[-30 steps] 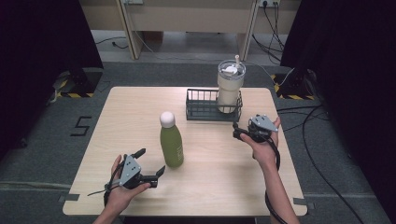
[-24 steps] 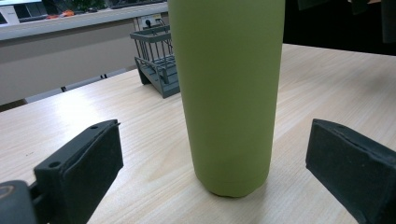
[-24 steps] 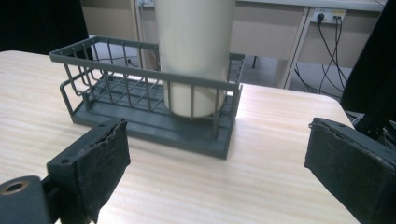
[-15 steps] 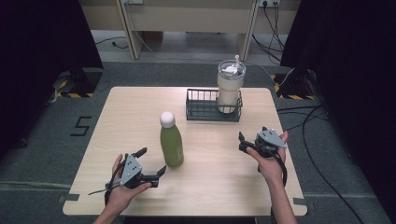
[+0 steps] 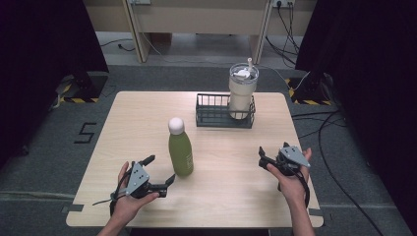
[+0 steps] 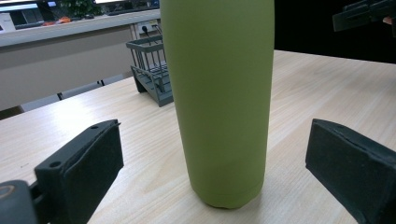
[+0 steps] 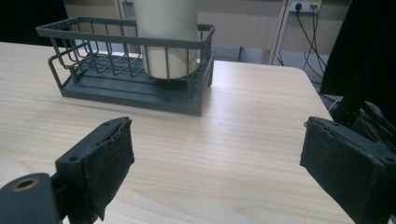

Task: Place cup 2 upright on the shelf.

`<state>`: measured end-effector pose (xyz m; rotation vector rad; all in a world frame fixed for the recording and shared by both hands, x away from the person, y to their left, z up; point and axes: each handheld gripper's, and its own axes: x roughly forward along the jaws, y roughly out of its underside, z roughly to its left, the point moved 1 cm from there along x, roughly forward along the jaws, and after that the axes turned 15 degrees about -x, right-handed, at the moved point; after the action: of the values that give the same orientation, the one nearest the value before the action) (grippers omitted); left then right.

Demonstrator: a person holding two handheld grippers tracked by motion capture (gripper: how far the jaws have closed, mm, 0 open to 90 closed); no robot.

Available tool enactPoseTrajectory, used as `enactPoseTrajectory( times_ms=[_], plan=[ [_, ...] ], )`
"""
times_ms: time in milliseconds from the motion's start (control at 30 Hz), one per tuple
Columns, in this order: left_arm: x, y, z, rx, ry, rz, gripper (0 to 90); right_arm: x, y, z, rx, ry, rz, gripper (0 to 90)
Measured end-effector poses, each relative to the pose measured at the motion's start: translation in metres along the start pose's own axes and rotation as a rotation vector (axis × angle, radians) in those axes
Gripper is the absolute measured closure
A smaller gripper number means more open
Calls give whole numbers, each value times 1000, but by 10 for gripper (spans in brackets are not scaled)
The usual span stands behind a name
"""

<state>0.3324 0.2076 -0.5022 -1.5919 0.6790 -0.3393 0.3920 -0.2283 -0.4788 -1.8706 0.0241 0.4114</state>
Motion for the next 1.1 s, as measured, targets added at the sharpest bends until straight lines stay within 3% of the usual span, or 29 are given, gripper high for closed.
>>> enactPoseTrajectory(
  times_ms=[300, 767, 1100],
  plan=[
    [4, -2, 1, -10, -3, -6, 29, 0, -5, -2, 2, -6, -21, 95],
    [10, -12, -1, -8, -8, -29, 0, 2, 2, -5, 18, -5, 1, 80],
    [21, -17, -3, -29, 14, -34, 0, 1, 2, -4, 3, 4, 3, 43]
  ],
)
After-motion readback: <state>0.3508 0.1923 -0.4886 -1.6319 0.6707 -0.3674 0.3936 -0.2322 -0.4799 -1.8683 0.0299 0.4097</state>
